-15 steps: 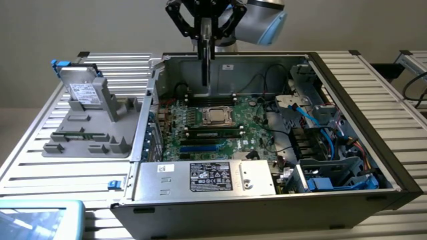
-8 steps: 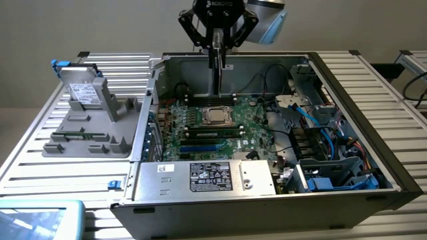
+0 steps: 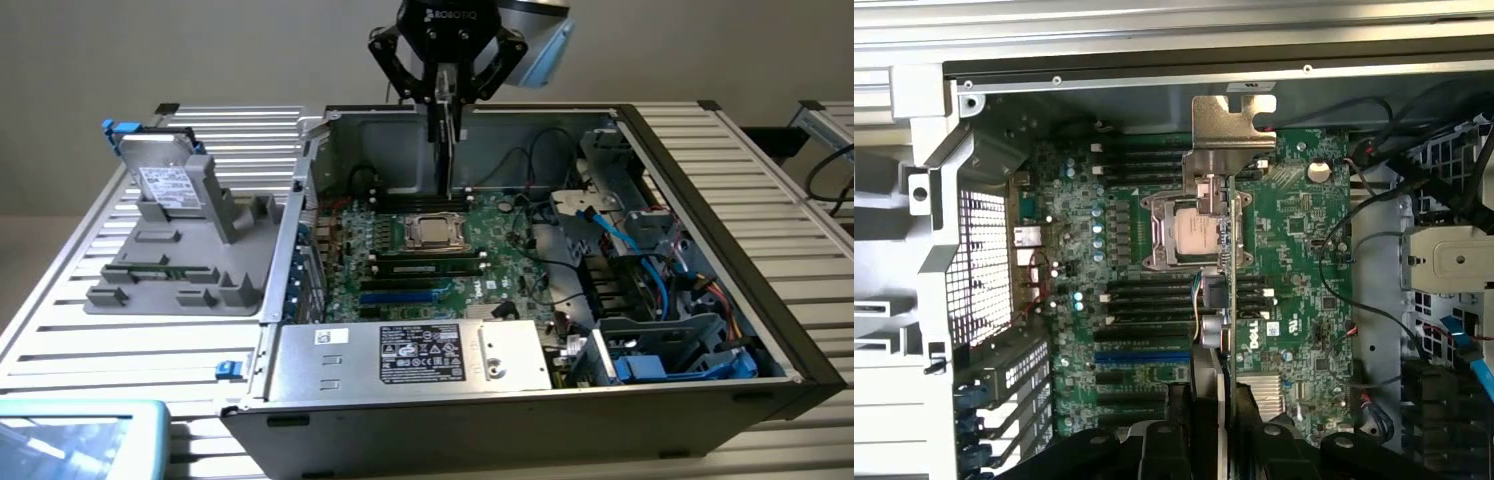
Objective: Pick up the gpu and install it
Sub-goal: 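Insert the gpu into the slot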
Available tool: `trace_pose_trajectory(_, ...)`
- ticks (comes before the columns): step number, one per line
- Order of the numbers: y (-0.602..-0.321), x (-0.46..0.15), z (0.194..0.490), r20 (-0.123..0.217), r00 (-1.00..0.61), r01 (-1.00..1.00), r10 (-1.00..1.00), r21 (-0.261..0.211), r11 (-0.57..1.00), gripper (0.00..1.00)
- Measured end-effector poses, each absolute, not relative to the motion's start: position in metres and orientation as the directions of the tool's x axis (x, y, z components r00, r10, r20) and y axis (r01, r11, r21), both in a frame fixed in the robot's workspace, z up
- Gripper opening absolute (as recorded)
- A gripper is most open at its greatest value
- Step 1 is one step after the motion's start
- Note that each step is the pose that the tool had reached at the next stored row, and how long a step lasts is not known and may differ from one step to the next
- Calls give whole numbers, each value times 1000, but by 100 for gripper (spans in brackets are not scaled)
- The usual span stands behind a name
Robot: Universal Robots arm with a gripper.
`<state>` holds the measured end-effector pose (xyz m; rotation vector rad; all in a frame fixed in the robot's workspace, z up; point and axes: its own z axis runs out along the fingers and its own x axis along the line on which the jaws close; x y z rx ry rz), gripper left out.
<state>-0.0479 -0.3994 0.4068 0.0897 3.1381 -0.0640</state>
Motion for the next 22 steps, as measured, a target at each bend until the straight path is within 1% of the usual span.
trace_pose_trajectory(12, -399, -48, 407, -3, -998, 57, 57, -40, 998, 28)
trace_pose_trajectory(16, -399, -48, 405, -3, -998, 57, 57, -20, 998, 28)
trace_pose_trajectory(22, -399, -48, 404, -4, -999, 46, 46, -16, 999, 28)
